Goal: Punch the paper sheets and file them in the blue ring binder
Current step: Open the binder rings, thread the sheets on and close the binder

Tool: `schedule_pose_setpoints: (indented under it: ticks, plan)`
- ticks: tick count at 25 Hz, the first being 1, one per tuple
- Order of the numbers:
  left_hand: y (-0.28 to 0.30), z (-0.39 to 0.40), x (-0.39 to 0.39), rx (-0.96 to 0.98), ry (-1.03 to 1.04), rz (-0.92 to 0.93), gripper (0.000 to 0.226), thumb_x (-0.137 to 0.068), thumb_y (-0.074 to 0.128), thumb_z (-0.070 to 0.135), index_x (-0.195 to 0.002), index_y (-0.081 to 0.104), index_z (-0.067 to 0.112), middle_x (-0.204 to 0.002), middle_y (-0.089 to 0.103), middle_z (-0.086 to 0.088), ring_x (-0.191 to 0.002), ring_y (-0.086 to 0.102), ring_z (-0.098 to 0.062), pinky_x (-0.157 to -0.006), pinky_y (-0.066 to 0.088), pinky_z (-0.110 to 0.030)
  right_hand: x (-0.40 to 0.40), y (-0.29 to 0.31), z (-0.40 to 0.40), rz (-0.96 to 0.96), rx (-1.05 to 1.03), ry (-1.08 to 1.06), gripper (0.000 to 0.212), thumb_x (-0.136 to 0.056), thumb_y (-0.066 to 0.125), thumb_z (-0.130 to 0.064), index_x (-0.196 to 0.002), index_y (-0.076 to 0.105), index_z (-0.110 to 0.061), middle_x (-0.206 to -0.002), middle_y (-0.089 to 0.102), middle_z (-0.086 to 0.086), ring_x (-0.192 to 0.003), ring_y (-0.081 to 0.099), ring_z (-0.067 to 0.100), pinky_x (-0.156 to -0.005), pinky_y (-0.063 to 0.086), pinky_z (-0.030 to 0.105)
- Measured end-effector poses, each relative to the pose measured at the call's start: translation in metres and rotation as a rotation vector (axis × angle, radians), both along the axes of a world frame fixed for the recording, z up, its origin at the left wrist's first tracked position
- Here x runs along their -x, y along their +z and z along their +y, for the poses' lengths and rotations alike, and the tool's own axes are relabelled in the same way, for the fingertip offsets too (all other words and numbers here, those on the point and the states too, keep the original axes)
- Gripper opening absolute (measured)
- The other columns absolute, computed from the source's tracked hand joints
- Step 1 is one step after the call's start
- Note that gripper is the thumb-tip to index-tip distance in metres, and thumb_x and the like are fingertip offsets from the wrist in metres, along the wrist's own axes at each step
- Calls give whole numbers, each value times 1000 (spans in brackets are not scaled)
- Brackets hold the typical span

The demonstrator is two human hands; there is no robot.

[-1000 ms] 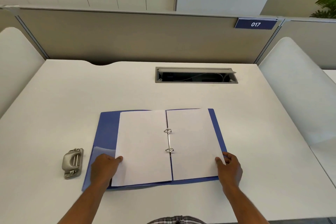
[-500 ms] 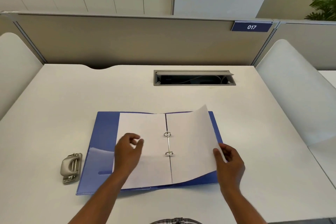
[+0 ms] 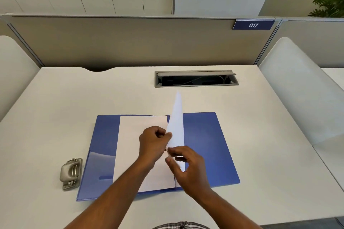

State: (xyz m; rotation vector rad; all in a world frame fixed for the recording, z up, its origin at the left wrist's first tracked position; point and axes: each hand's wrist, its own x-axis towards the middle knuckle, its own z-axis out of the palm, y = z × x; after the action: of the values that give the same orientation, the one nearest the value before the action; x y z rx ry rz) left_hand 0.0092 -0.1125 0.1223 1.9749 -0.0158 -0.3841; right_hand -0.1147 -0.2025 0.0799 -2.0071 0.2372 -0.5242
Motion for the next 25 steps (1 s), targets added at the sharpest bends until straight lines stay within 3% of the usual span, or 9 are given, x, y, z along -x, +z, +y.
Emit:
schedule_pose_setpoints:
  ticks: [4, 7, 11, 15, 21, 25]
  plan:
    - [-8, 36, -15, -6, 102, 9, 14, -82, 77, 24, -76, 70, 15, -78, 70, -1, -75, 65, -20, -66, 51, -31, 4, -13, -12, 67, -137, -54, 40, -94, 59, -56, -110, 75, -24, -105, 75, -13, -100, 71, 10, -81, 59, 23]
    - [-21, 74, -27, 28, 186, 34, 13, -80, 80, 21, -74, 71, 12, -77, 70, -5, -71, 62, -22, -65, 48, -31, 8, -46, -33, 243, -28, -218, 24, -94, 66, -44, -111, 71, -29, -106, 72, -18, -98, 69, 5, -83, 60, 30]
    - [-44, 115, -41, 8, 263, 56, 12, -81, 79, 18, -79, 72, 8, -83, 72, -10, -75, 65, -27, -68, 50, -34, 21, -85, -53, 533, 126, -107, 35, -92, 72, -36, -124, 63, -28, -122, 57, -16, -110, 59, 3, -97, 55, 31]
    - [-70, 135, -46, -62, 309, 98, 13, -80, 79, 19, -78, 72, 8, -82, 71, -11, -70, 60, -23, -64, 46, -31, 23, -97, -54, 570, 190, -57, 32, -91, 72, -36, -121, 66, -28, -123, 49, -16, -116, 53, 6, -97, 45, 17]
    - [-88, 138, -38, -230, 346, 54, 12, -79, 79, 17, -76, 72, 8, -77, 70, -6, -70, 61, -21, -65, 43, -31, 18, -99, -55, 584, 172, -67, 28, -91, 73, -34, -117, 68, -25, -121, 50, -13, -115, 54, 9, -96, 44, 17]
    - [-101, 137, -38, -340, 229, 27, 37, -80, 79, 26, -60, 60, 1, -58, 59, -10, -56, 53, -25, -56, 36, -30, 14, -93, -51, 585, 196, -77, 29, -92, 71, -36, -120, 66, -28, -118, 50, -15, -112, 53, 7, -96, 45, 18]
